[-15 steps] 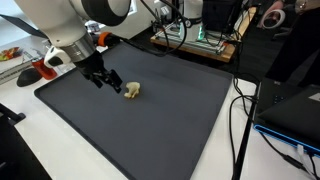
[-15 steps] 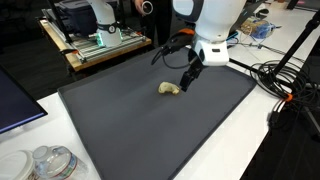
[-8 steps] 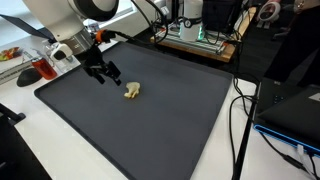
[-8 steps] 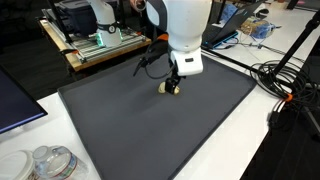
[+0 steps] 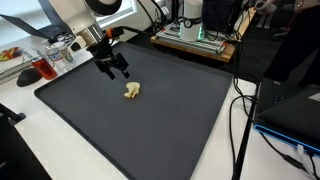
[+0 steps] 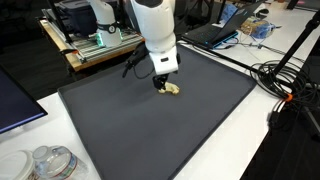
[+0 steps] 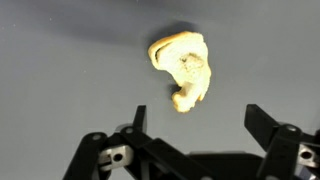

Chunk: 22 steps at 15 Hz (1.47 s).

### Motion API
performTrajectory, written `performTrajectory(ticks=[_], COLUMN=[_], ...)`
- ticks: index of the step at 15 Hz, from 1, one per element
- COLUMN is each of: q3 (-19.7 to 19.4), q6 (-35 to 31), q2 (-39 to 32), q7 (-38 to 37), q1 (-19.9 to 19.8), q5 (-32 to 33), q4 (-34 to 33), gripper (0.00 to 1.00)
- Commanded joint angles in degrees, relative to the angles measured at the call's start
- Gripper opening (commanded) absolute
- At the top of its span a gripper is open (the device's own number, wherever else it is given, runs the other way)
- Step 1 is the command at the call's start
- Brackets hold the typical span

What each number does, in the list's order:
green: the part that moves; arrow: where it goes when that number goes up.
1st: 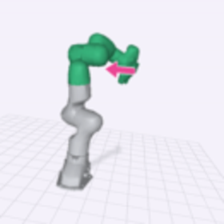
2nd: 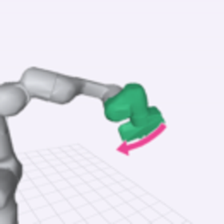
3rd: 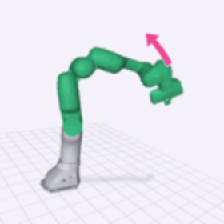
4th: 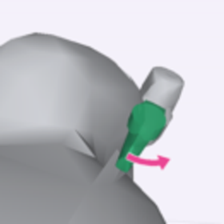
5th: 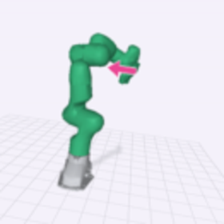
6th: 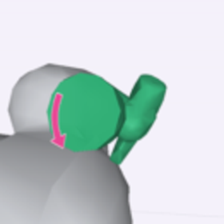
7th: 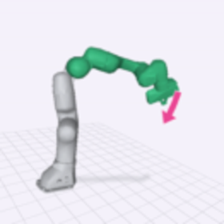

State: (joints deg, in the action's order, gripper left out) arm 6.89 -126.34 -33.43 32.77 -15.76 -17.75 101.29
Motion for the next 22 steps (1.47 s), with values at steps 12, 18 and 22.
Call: performTrajectory(ticks=[12, 18, 22], q3=[-0.2, -2.4, 0.8], q6=[-18.3, -25.3, -33.1], q2=[16.4, 25.8, 30.4], q7=[30.1, 32.2, 18.7], q1=[-3.3, 3.5, 6.2], q5=[-38.6, -48.9, -42.4], q4=[29.8, 39.2, 44.4], gripper=[1.0, 1.0, 1.0])
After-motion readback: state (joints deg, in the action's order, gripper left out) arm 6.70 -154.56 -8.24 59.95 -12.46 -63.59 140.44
